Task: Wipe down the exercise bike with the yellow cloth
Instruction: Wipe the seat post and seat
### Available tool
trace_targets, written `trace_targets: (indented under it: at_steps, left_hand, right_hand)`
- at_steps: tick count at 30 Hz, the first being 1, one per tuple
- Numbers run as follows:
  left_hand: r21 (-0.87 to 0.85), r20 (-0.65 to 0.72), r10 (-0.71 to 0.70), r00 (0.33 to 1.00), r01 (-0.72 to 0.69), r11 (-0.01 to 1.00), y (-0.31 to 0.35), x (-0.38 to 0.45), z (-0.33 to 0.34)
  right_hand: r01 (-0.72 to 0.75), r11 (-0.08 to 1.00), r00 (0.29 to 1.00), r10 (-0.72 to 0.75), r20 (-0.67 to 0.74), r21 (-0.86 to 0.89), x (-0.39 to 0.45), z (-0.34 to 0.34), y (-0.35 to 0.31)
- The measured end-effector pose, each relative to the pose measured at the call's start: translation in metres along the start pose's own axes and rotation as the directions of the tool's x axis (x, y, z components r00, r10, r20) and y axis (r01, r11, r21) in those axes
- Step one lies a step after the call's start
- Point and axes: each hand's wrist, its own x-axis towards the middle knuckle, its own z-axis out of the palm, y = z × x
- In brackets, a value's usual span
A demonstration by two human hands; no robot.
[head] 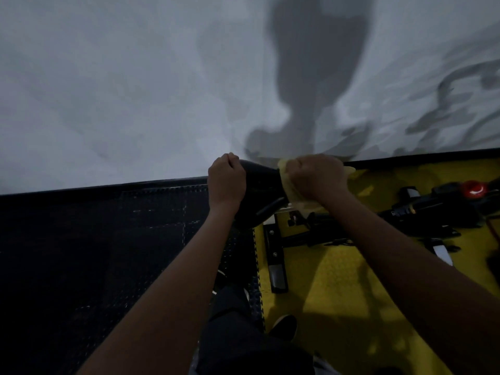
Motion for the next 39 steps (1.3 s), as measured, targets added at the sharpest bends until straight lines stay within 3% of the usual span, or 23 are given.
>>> trace_targets:
  at_steps: [2,4,7,11,13,17,22,24,26,28,30,32,34,36,39]
  left_hand:
    - [0.003,-0.002,-0.003,1.0,0.003,1.0,-0.002,0.0,0.0]
    - [0.005,0.004,-0.013,1.0,0.013,1.0,-0.003,0.001,0.001]
    - [0.005,0.002,-0.035,0.999,0.035,0.999,-0.005,0.003,0.001]
    - [-0.007,0.024,-0.041,0.999,0.041,0.999,-0.006,0.002,0.0]
    - [-0.002,0.011,-0.018,1.0,0.018,1.0,-0.005,0.003,0.001]
    - [0.002,0.006,-0.005,1.0,0.005,1.0,-0.004,0.003,0.002]
    - [0.011,0.006,-0.024,1.0,0.024,1.0,-0.007,0.005,0.001]
    - [0.008,0.006,-0.032,0.999,0.032,0.999,-0.007,0.005,0.001]
    - [0.009,0.006,-0.021,1.0,0.021,1.0,-0.007,0.004,0.001]
    - [0.012,0.002,0.0,1.0,0.0,1.0,-0.008,0.005,0.002]
    - [0.012,-0.008,0.007,1.0,-0.007,1.0,-0.007,0.005,0.003]
    - [0.008,-0.015,0.012,1.0,-0.012,1.0,-0.006,0.004,0.003]
    - [0.011,-0.017,0.013,1.0,-0.013,1.0,-0.006,0.004,0.003]
    - [0.021,-0.012,0.008,1.0,-0.008,1.0,-0.006,0.004,0.003]
    - [0.031,-0.015,-0.008,1.0,0.008,0.999,-0.006,0.004,0.001]
  right_hand:
    - [-0.077,0.996,0.994,0.08,0.076,-0.036,0.003,0.003,-0.033]
    - [-0.037,0.998,0.999,0.037,0.002,0.057,-0.004,0.014,-0.068]
    - [0.096,0.973,0.992,-0.078,-0.096,0.209,-0.028,0.031,-0.084]
    - [0.375,0.92,0.925,-0.363,-0.115,0.111,-0.035,0.022,-0.02]
    - [0.316,0.945,0.939,-0.299,-0.169,0.087,-0.028,0.012,0.0]
    - [-0.013,0.998,0.991,0.022,-0.131,0.067,-0.009,0.007,-0.042]
    - [0.094,0.982,0.996,-0.093,-0.009,0.164,-0.014,0.036,-0.089]
    - [0.182,0.958,0.983,-0.182,-0.021,0.222,-0.026,0.03,-0.066]
    - [0.326,0.932,0.945,-0.321,-0.058,0.16,-0.037,0.018,-0.028]
    - [0.381,0.92,0.923,-0.372,-0.1,0.096,-0.038,0.009,0.007]
    - [0.269,0.956,0.957,-0.252,-0.141,0.116,-0.027,0.004,0.014]
    - [0.069,0.992,0.991,-0.057,-0.121,0.103,-0.014,0.005,-0.007]
    - [-0.028,0.999,0.994,0.033,-0.106,0.046,-0.007,0.011,-0.038]
    - [-0.015,0.992,0.997,0.023,-0.07,0.125,-0.013,0.021,-0.067]
    - [0.12,0.959,0.993,-0.114,-0.039,0.255,-0.034,0.029,-0.073]
